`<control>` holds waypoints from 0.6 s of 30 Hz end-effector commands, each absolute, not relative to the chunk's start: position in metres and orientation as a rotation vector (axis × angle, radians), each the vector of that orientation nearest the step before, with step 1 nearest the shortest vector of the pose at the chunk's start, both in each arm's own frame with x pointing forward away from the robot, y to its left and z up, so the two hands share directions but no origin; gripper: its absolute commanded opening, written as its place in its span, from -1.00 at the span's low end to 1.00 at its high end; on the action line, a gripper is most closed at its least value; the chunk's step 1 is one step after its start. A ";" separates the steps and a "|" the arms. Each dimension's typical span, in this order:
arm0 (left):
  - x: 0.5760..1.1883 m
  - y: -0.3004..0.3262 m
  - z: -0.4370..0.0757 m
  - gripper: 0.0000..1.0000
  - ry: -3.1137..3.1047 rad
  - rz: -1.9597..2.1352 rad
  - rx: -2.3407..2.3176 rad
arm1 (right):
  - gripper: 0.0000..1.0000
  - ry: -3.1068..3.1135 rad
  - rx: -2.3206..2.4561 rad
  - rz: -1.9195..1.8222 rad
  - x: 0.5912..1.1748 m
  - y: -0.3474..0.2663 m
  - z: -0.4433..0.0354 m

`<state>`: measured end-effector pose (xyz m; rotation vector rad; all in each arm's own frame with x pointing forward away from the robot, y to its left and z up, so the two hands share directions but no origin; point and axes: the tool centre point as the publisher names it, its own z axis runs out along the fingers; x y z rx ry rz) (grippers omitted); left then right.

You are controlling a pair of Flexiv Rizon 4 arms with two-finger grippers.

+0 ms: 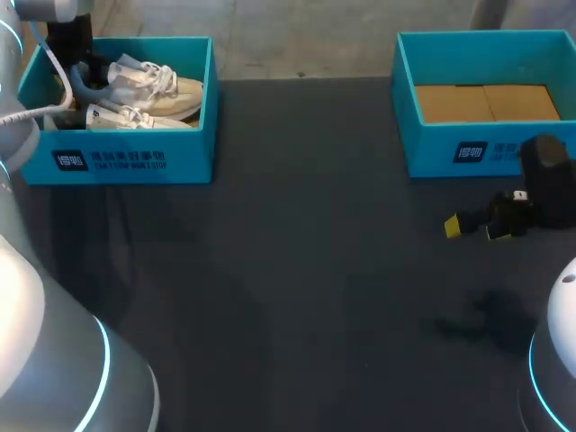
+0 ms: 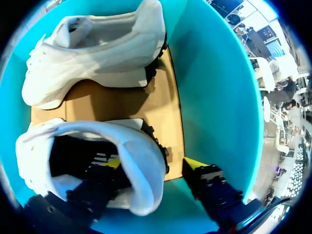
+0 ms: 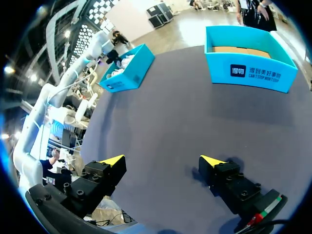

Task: Take the shoe out of the shoebox, open the shoe tongue, remove and reinsert the insole, then place the shoe into the shoebox

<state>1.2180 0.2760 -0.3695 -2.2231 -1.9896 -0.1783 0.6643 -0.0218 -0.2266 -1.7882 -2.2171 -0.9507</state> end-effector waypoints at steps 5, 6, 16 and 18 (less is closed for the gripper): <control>1.195 0.270 -0.322 1.00 -2.057 -0.148 -2.273 | 1.00 -2.217 -1.792 -0.948 0.664 -0.021 -0.227; 1.192 0.269 -0.318 1.00 -2.071 -0.128 -2.280 | 1.00 -2.217 -1.792 -0.948 0.664 -0.021 -0.227; 1.153 0.267 -0.275 1.00 -2.149 -0.109 -2.329 | 1.00 -2.217 -1.792 -0.948 0.664 -0.021 -0.227; 1.144 0.269 -0.270 1.00 -2.164 -0.108 -2.313 | 1.00 -2.217 -1.792 -0.948 0.664 -0.021 -0.227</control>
